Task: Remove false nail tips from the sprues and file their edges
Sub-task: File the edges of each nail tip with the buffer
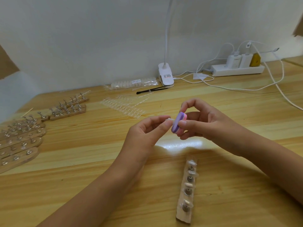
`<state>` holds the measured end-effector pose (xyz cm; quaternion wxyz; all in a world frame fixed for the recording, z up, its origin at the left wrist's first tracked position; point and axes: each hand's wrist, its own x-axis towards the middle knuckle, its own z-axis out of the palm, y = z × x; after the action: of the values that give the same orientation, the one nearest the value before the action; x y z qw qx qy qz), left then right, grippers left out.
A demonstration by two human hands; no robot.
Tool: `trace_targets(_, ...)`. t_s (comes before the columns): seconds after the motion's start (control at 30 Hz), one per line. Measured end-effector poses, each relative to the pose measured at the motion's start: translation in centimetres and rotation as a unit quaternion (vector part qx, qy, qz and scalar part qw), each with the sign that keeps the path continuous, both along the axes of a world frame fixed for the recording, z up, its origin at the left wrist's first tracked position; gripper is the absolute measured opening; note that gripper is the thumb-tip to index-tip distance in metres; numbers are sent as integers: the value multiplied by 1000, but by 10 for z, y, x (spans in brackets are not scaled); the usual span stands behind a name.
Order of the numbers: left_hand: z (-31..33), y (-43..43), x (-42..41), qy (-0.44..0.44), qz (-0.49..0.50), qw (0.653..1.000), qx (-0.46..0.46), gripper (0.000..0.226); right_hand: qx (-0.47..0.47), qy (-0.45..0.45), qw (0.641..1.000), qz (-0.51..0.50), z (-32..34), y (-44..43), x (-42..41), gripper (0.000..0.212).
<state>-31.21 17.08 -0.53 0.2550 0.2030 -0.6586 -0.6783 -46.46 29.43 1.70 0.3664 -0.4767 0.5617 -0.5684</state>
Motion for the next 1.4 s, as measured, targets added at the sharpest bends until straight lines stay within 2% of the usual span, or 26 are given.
trace_targets(0.2,0,0,0,4,2,1000,-1,37,-25,-44,999,-18,1,0,-3,36)
trace_targets(0.3,0,2,0,5,-2,1000,-1,34,4,-31,999,9,1,0,-1,39)
trace_targets(0.43,0,0,0,9,0,1000,-3,33,-21,-56,998,-31,1,0,0,38)
trace_targets(0.57,-2,0,1,14,1,1000,-1,33,-2,-38,999,-1,-2,-2,7,33)
trace_targets(0.7,-1,-2,0,26,8,1000,7,31,-42,-57,995,-63,1,-2,6,38)
trace_targets(0.83,-1,-1,0,24,2,1000,7,32,-22,-50,998,-34,-1,-2,7,36)
trace_targets(0.97,0,-2,0,23,6,1000,6,32,-44,-56,995,-70,2,-2,6,37)
trace_targets(1.13,1,-1,1,13,1,1000,1,30,12,0,1000,10,-6,-4,13,31)
trace_targets(1.27,3,-3,2,1,-4,1000,-28,26,-67,-74,989,-111,-1,-4,0,32)
trace_targets(1.4,1,2,3,-71,-76,988,-110,22,-115,-145,966,-178,7,1,-18,34)
